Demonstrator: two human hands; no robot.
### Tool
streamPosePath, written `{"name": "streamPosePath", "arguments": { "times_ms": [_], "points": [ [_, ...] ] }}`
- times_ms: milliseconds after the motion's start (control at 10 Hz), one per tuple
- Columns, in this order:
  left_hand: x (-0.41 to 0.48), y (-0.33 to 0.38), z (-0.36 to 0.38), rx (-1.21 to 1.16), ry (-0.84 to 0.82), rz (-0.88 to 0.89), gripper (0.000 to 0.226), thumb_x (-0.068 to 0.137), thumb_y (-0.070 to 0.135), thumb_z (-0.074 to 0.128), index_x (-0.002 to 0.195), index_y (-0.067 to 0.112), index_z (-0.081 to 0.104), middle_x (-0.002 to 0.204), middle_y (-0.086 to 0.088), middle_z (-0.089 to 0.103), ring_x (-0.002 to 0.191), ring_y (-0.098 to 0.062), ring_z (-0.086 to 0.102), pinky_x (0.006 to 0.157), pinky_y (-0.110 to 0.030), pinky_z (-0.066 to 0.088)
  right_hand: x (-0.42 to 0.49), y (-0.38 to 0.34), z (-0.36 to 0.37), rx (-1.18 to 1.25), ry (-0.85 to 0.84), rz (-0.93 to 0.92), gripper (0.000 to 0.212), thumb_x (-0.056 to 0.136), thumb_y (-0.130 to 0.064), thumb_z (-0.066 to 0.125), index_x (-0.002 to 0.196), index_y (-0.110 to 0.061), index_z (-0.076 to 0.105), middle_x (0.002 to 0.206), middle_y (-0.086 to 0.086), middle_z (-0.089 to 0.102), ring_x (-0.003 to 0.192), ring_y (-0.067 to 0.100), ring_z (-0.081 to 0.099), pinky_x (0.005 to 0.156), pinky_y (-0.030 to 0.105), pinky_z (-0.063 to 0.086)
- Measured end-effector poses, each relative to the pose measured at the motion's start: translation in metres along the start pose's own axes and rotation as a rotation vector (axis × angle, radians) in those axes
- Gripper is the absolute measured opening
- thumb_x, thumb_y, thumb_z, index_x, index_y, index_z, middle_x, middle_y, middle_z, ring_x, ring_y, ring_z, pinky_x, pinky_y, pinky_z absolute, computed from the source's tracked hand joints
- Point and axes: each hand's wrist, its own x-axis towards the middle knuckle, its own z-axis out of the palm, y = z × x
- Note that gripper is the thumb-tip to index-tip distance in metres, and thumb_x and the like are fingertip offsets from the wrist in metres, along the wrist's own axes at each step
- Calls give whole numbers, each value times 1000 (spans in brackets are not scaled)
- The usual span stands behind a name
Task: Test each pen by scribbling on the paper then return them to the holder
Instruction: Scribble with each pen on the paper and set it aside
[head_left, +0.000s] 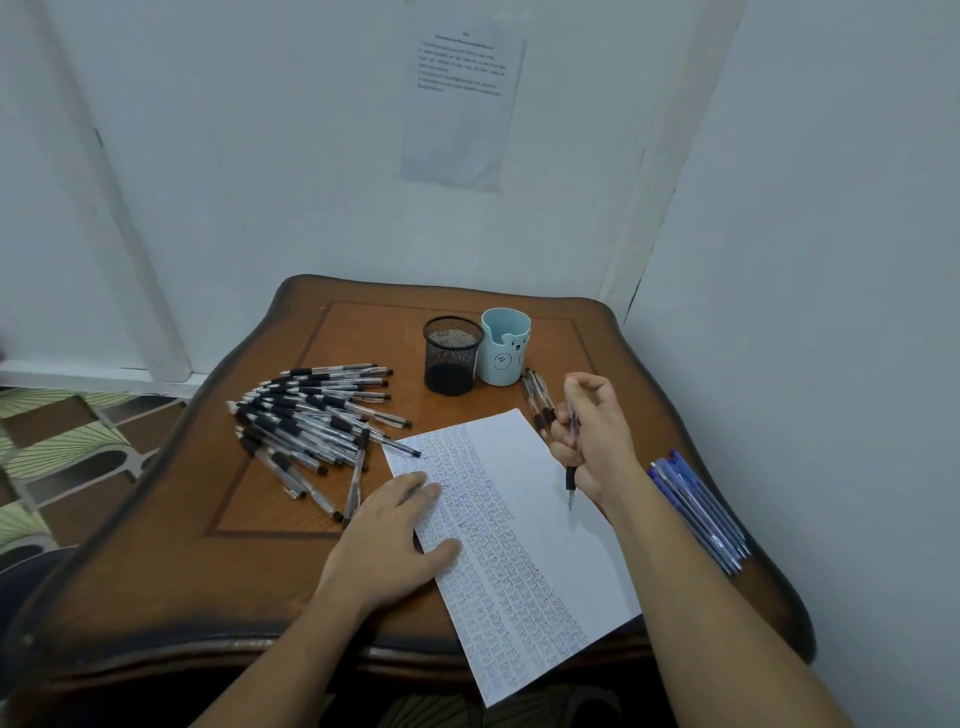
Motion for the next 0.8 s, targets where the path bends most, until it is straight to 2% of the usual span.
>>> {"name": "streamPosePath", "arguments": {
  "times_ms": [100, 200, 300, 400, 500, 600, 700, 800],
  "points": [
    [0, 0, 0, 2, -3, -1, 96, 68, 78, 28, 149, 28, 35, 156, 10, 25, 142, -7, 20, 115, -29, 20, -1, 2, -1, 29, -36, -30, 18, 98, -6, 58, 111, -18, 57, 60, 0, 48, 48, 9, 36, 42, 20, 33],
    [0, 0, 0, 2, -1, -5, 96, 68, 78, 28, 149, 28, 35, 156, 10, 26, 142, -7, 20, 115, -29, 19, 0, 4, -1, 63, -16, 21, 24, 104, -14, 46, 111, -8, 69, 57, 0, 43, 57, 12, 40, 63, 29, 44],
    [0, 0, 0, -6, -2, -12, 95, 67, 78, 29, 149, 29, 35, 156, 11, 26, 142, -7, 20, 115, -31, 20, 1, 10, -9, 77, -45, 106, 56, 107, -39, 31, 97, -5, 74, 65, 6, 37, 62, 16, 36, 64, 32, 35],
    [0, 0, -1, -2, -8, -17, 96, 67, 78, 28, 149, 29, 35, 156, 10, 25, 142, -7, 20, 116, -31, 20, -1, 22, -18, -40, -59, 117, 66, 105, -51, 28, 99, -5, 73, 55, 8, 47, 53, 17, 43, 55, 29, 32],
    [0, 3, -3, 2, -4, -15, 97, 66, 78, 27, 148, 27, 36, 156, 8, 26, 142, -8, 21, 115, -30, 20, -8, 34, -22, -182, -109, 69, 45, 104, -41, 40, 107, -7, 70, 85, 14, 75, 75, 23, 70, 55, 26, 46],
    [-1, 3, -4, 13, -16, -17, 98, 66, 78, 26, 149, 27, 35, 156, 8, 25, 142, -9, 20, 115, -30, 19, -13, 48, -23, -267, -103, 49, 16, 95, -23, 63, 88, -9, 65, 73, 6, 70, 63, 19, 57, 52, 24, 42],
    [0, 3, -3, 19, -18, -16, 98, 66, 79, 26, 149, 27, 35, 156, 8, 25, 143, -9, 20, 115, -31, 19, -14, 62, -24, -353, -92, -27, 22, 91, -24, 67, 76, -12, 56, 57, 0, 57, 53, 13, 47, 56, 28, 43],
    [-1, 3, -3, 18, -14, -15, 98, 66, 78, 27, 148, 26, 35, 156, 8, 26, 142, -9, 20, 115, -31, 19, -11, 71, -25, -404, -168, -25, 16, 92, -17, 68, 80, -10, 61, 70, 6, 69, 68, 19, 65, 79, 42, 58]
  ]
}}
